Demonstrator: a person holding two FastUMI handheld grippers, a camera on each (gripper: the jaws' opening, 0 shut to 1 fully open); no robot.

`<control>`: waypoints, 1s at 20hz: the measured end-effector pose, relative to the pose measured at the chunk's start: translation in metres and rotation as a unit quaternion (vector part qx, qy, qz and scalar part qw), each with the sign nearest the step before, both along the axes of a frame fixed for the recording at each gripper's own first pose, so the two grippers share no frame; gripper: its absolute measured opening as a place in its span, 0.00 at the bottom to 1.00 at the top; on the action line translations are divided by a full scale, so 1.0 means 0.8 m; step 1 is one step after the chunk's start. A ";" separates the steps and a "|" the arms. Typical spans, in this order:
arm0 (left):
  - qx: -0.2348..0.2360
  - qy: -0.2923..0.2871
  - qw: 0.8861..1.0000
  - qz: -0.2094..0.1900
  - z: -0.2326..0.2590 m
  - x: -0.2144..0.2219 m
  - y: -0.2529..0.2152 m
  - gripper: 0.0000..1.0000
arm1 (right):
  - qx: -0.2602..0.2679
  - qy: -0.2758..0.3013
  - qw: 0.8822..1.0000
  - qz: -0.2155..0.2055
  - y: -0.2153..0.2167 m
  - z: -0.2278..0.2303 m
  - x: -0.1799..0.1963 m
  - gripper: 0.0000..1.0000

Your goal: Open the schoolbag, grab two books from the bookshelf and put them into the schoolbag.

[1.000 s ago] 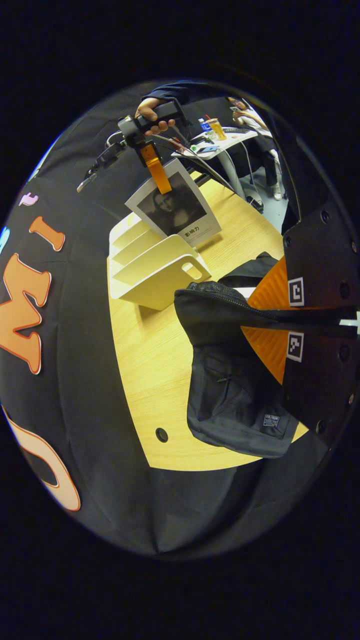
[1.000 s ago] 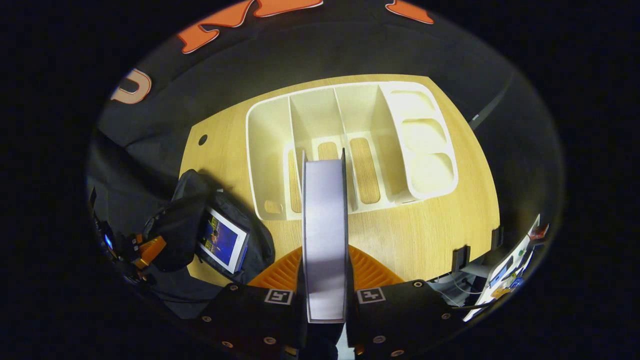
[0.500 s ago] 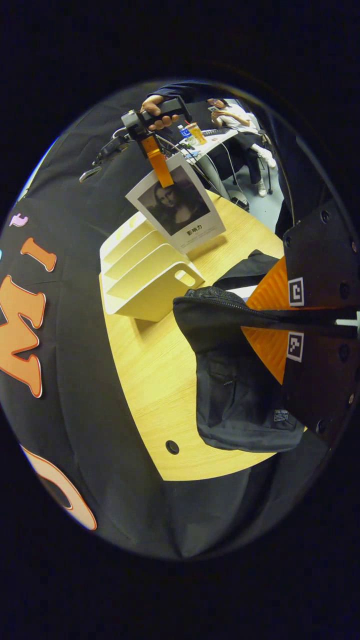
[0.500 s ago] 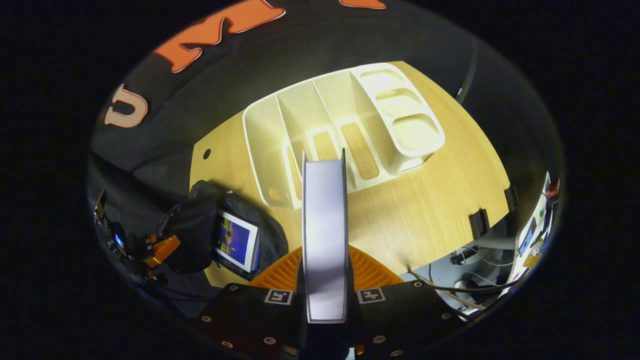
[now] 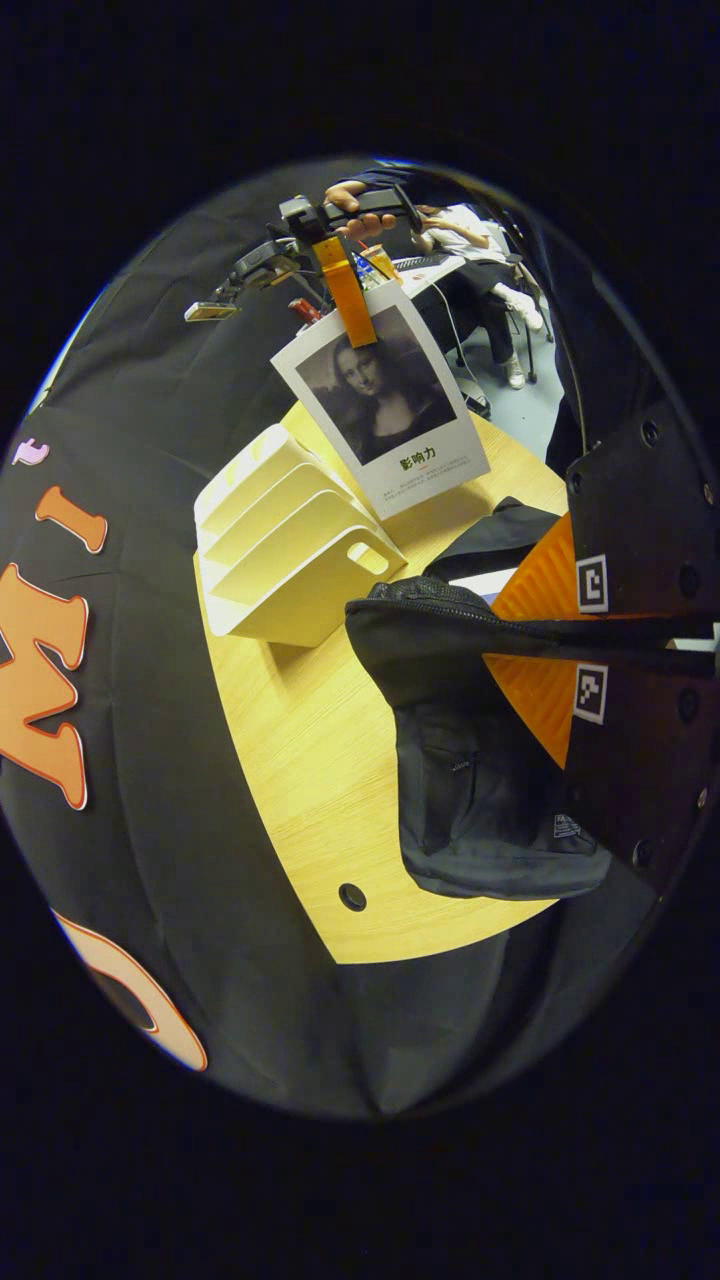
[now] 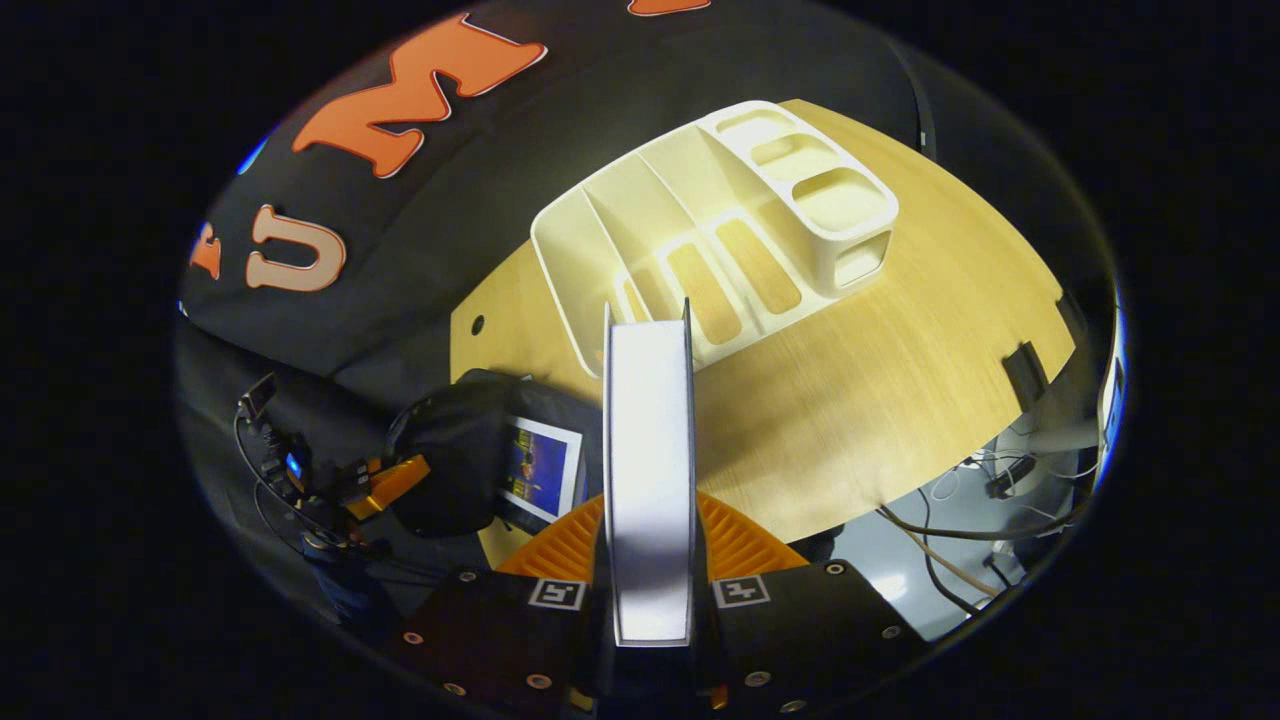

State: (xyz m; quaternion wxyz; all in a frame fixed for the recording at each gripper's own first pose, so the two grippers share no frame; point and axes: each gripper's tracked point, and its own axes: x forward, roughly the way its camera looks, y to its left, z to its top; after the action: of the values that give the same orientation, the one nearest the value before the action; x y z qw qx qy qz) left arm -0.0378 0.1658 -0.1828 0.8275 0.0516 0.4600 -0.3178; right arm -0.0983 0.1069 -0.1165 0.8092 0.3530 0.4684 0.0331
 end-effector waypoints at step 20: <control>-0.016 -0.006 0.999 0.030 0.008 0.010 -0.009 0.05 | 0.171 -0.075 0.982 0.040 0.171 -0.009 0.055 0.31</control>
State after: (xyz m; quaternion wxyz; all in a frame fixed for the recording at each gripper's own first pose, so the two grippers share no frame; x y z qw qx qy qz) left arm -0.0296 0.1584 -0.1766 0.8399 0.0269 0.4514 -0.3001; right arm -0.0545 0.2434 -0.1233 0.7677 0.4638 0.4077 0.1712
